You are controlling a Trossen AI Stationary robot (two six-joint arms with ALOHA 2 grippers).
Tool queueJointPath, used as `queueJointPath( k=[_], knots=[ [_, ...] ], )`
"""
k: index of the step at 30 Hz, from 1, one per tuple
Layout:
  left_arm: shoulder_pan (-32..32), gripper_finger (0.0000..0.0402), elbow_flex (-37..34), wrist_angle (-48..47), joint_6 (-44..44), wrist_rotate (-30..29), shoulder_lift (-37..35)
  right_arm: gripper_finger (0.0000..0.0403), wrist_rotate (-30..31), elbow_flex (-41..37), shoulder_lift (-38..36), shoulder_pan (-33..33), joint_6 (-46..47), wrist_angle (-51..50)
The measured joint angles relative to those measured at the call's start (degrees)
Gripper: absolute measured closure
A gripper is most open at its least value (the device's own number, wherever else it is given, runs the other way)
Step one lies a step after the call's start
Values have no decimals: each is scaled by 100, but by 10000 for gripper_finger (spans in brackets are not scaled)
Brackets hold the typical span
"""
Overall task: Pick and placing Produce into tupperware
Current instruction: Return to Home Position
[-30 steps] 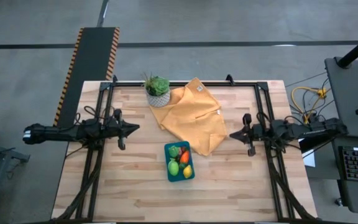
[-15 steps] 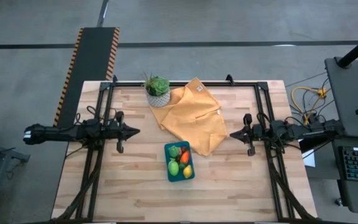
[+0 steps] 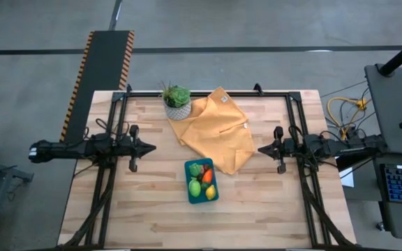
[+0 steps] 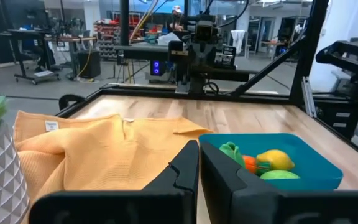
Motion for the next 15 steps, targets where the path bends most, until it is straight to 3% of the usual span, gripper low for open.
queueJointPath(
  k=[15],
  knots=[
    [4,401,-1,-13,27,98,-256,394,296,0,4,2,-27,-1]
  ],
)
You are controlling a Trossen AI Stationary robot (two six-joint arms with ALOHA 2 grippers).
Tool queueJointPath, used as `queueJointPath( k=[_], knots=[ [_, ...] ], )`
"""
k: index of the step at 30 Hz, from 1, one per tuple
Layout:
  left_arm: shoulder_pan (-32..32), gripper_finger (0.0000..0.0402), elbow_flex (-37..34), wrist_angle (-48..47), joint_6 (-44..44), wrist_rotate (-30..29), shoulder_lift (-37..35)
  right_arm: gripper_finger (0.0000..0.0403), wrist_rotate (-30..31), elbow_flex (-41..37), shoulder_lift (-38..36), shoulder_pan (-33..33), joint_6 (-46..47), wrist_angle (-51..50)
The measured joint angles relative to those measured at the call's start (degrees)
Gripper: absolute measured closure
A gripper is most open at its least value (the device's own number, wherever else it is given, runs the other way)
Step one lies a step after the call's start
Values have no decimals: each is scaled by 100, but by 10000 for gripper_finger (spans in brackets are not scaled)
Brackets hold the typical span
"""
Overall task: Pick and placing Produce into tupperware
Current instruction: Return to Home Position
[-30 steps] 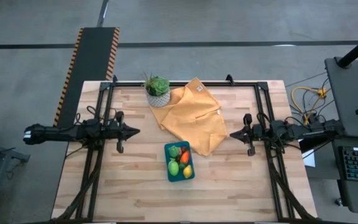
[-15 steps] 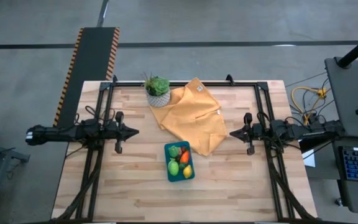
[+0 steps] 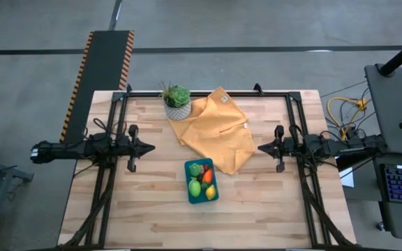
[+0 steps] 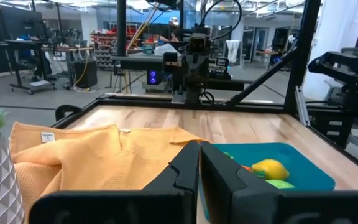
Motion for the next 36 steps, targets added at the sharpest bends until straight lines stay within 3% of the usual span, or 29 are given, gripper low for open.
queueJointPath(
  k=[36],
  knots=[
    [0,402,11,13,-17,-7,65,394,-12,2,11,2,134,-37]
  ],
)
